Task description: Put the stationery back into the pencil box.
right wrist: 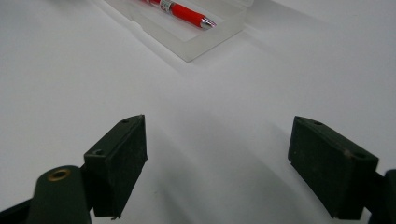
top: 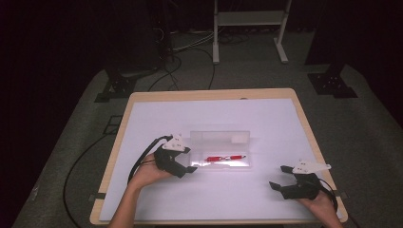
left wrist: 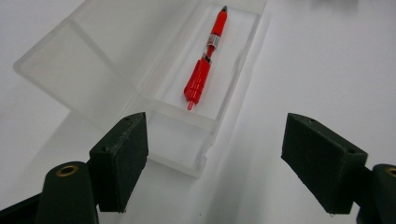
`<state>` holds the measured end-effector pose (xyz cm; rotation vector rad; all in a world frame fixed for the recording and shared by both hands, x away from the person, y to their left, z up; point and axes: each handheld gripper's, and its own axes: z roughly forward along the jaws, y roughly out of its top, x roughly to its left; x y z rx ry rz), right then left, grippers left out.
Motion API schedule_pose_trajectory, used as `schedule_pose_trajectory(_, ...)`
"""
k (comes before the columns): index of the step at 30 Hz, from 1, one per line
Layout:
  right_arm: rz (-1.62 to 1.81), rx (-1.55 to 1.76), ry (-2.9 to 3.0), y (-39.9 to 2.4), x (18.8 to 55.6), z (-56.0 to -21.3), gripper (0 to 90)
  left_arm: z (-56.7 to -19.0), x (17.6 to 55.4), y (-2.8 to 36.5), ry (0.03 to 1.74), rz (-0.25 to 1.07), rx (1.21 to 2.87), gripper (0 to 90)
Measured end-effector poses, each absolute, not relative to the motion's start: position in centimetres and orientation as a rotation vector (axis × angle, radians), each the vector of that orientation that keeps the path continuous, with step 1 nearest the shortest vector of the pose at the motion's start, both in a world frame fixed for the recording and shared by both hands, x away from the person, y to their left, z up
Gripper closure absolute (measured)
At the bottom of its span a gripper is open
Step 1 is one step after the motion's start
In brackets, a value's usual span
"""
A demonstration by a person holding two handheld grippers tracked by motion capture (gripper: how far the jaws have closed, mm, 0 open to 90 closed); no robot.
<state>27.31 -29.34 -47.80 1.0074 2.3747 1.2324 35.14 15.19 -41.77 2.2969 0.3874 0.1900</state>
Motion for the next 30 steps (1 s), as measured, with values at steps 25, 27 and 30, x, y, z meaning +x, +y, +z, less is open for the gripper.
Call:
schedule_pose_trajectory(25,1.231,1.008,2.379,-28.9,27.3,-47.9,18.9,-42.4,33.0,18.5,0.445,0.248,2.271,20.5)
schedule_pose_trajectory(27,1.228,1.012,2.383,-28.9,27.3,-47.9,18.9,-42.5,33.0,18.7,0.452,0.233,2.279,20.5)
schedule_pose_trajectory(30,1.228,1.016,2.383,-29.0,27.4,-48.0,18.9,-42.5,32.6,18.9,0.45,0.255,2.295,19.5)
